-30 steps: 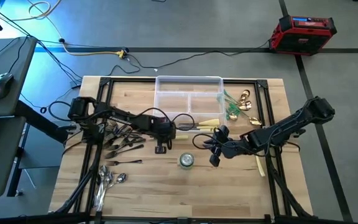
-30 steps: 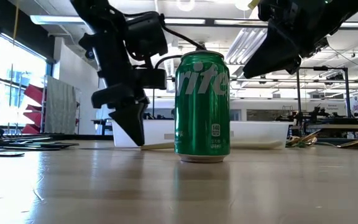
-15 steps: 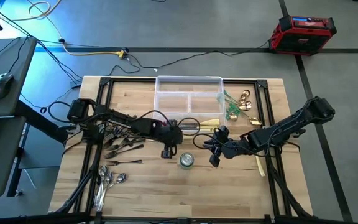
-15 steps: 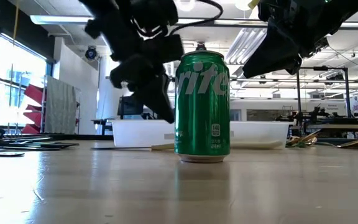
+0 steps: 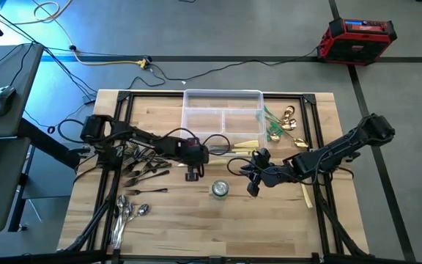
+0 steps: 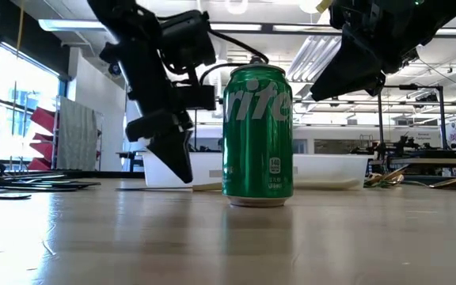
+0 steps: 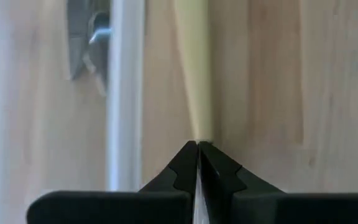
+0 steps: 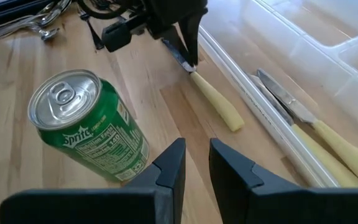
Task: Sort silverware
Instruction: Put the yellow table knife into the silverware tray
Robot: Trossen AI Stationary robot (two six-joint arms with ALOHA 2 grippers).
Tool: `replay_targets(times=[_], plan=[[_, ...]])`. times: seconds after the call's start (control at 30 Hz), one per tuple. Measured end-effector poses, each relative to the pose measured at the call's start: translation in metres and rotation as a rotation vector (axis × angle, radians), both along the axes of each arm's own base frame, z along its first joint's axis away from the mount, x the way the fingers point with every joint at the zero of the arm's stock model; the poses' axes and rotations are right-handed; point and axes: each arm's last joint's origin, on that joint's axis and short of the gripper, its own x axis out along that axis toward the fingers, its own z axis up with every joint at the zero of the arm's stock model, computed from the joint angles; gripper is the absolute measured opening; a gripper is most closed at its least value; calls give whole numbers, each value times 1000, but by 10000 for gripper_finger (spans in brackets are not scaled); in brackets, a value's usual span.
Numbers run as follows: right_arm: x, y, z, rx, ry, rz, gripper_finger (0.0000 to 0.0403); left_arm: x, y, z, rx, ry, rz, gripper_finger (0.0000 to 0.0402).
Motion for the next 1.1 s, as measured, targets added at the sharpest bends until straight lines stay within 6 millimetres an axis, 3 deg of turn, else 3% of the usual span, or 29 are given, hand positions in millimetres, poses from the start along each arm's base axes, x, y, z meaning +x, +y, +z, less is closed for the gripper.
replay_targets(times=[0.27, 0.43, 0.5, 0.63, 0.8, 1.1], plan=[[0, 0, 0, 2, -5, -1, 56, 28, -8, -13, -76, -93, -46, 0], [0, 0, 0, -1, 0, -3, 56, 32, -29, 8, 51, -112, -112, 0], [0, 0, -1, -3, 3, -3, 56, 31, -33, 16, 74, -102, -124, 0], [-1, 0, -1, -1, 8, -6, 56, 23, -30, 9, 102, -7, -83, 0], [-1, 0, -1, 6, 8, -12, 56, 14, -20, 4, 257, 57, 30, 0], [-1, 0, -1, 7, 5, -12, 56, 10, -16, -9, 180, -2, 38, 0]])
